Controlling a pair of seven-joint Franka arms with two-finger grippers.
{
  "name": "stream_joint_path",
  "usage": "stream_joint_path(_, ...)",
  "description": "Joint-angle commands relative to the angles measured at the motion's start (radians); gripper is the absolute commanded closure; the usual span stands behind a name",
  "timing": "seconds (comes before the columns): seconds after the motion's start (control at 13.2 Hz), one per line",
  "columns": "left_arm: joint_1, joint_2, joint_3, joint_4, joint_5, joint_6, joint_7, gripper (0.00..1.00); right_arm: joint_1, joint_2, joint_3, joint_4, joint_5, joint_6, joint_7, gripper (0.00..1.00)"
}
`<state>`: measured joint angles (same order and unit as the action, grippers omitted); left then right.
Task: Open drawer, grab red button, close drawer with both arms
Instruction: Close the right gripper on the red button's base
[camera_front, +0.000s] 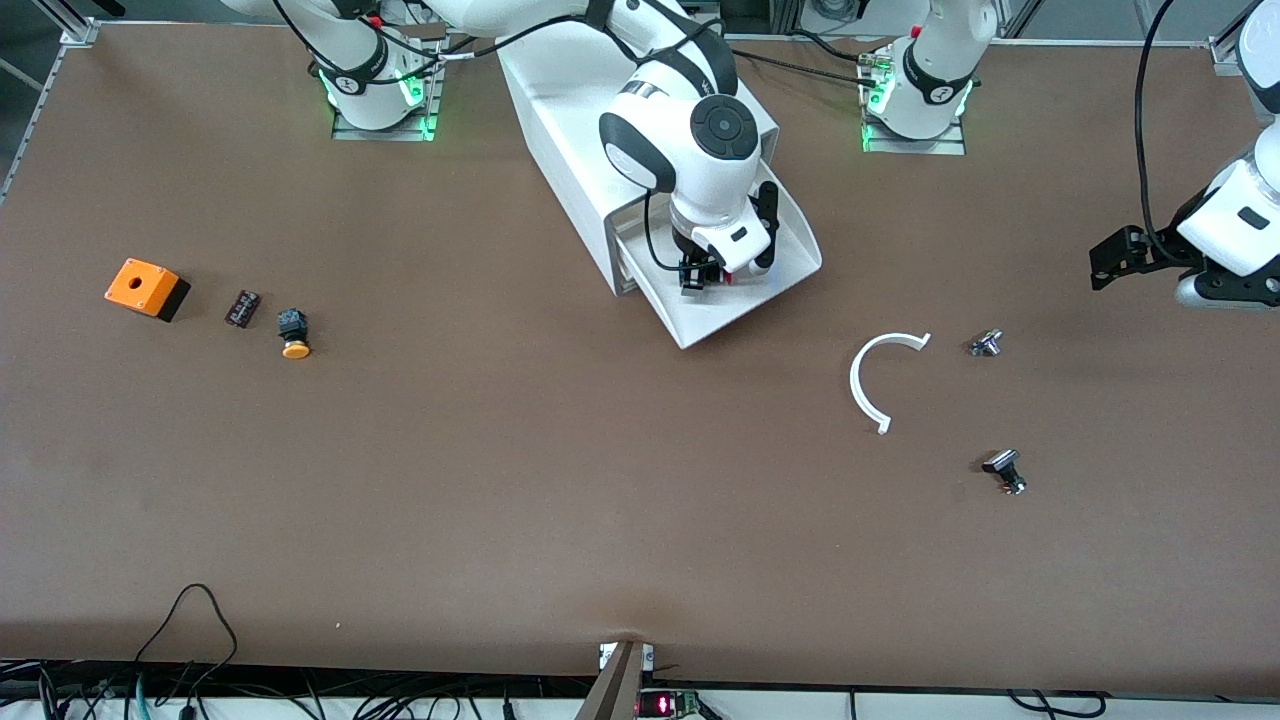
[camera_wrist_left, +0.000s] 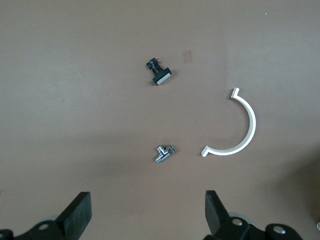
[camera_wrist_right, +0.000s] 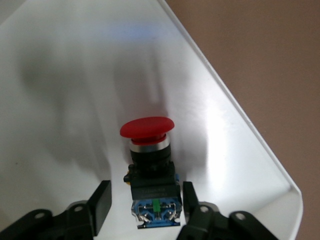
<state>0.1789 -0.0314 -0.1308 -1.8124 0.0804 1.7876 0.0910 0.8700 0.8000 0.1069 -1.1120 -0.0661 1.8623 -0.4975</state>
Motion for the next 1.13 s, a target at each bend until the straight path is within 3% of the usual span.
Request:
stream_joint_path(0.0, 0.001, -0.004, 0.000, 0.001, 0.007, -0.011, -0.007, 0.00, -0.003, 0.001, 0.007, 0.018, -0.021, -0.012, 0.004, 0.45)
stream_joint_path(0.53, 0.001, -0.004, 0.000, 0.001, 0.007, -0.013, -0.007, 0.00, -0.002, -0.001, 0.000, 0.020, -0.040, -0.008, 0.014, 0.64)
stream_joint_path(1.06, 0.001, -0.004, 0.000, 0.001, 0.007, -0.013, -0.007, 0.00, 0.007, 0.001, -0.003, 0.021, -0.055, 0.008, 0.030, 0.76)
